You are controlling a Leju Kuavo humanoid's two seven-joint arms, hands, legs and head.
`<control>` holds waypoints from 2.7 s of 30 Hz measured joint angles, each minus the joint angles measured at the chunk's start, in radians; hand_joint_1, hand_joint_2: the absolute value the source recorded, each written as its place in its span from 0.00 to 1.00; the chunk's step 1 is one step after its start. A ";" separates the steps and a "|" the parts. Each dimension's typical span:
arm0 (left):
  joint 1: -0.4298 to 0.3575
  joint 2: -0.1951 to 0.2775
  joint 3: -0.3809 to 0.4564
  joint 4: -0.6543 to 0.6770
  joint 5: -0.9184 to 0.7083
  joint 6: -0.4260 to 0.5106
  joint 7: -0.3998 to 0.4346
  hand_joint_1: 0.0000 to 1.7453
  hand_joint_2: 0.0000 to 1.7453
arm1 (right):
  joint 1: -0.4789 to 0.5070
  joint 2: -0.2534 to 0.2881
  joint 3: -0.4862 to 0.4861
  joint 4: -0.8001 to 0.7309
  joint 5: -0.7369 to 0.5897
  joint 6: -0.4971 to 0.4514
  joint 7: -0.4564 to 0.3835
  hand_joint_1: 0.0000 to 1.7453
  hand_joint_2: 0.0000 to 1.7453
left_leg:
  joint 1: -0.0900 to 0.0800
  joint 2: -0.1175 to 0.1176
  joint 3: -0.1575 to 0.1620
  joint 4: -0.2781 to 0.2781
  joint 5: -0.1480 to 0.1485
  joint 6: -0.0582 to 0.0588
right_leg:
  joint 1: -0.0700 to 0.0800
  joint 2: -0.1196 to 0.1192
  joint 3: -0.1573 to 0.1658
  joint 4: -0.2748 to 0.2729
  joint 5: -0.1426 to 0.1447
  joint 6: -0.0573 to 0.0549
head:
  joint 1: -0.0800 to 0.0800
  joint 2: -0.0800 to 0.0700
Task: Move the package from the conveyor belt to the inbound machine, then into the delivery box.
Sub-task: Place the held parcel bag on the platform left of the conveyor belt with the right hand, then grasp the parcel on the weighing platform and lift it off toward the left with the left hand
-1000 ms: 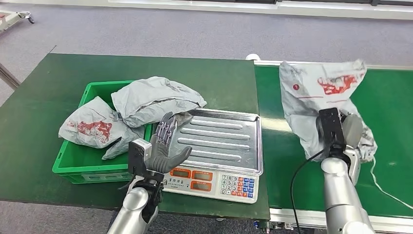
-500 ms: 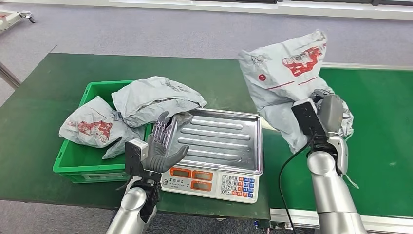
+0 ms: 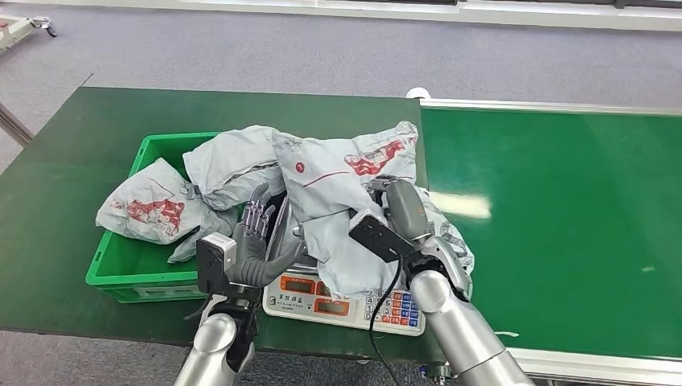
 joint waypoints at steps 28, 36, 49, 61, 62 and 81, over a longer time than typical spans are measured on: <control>0.009 -0.007 0.005 -0.024 -0.121 0.082 -0.003 0.00 1.00 | 0.058 -0.011 0.048 -0.054 -0.430 0.198 -0.070 0.00 1.00 | -0.001 0.000 0.000 0.001 0.000 0.000 | -0.001 0.000 -0.001 0.000 0.000 0.001 | 0.000 0.000; 0.012 0.004 -0.022 -0.125 -0.433 0.292 -0.005 0.00 1.00 | 0.178 -0.033 -0.196 -0.039 -0.782 0.555 -0.197 0.00 1.00 | -0.001 -0.001 -0.001 0.001 -0.001 0.001 | -0.001 -0.001 -0.001 -0.001 0.000 0.001 | 0.000 0.000; -0.214 0.079 -0.290 0.220 -1.070 0.047 0.029 0.00 1.00 | 0.126 -0.001 -0.303 0.149 -0.798 0.734 -0.208 0.00 1.00 | -0.001 0.000 0.000 0.001 0.002 0.001 | -0.001 -0.001 -0.001 -0.001 0.003 0.001 | 0.000 0.000; -0.489 0.071 -0.515 0.613 -1.085 -0.178 -0.173 1.00 1.00 | 0.135 -0.003 -0.334 0.186 -0.856 0.756 -0.201 0.00 1.00 | -0.001 -0.005 0.001 0.001 0.003 0.002 | -0.001 -0.006 0.003 -0.001 0.004 0.002 | 0.000 0.000; -0.516 0.070 -0.535 0.638 -1.076 -0.230 -0.184 1.00 1.00 | 0.140 -0.005 -0.337 0.184 -0.859 0.756 -0.197 0.00 1.00 | -0.001 -0.006 0.001 0.001 0.003 0.003 | -0.001 -0.007 0.004 -0.001 0.004 0.002 | 0.000 0.000; -0.676 0.070 -0.655 0.764 -0.886 -0.336 -0.230 1.00 1.00 | 0.187 -0.016 -0.340 0.116 -0.871 0.748 -0.173 0.00 1.00 | -0.001 -0.007 0.004 0.001 0.005 0.002 | -0.001 -0.008 0.007 -0.001 0.004 0.002 | 0.000 0.000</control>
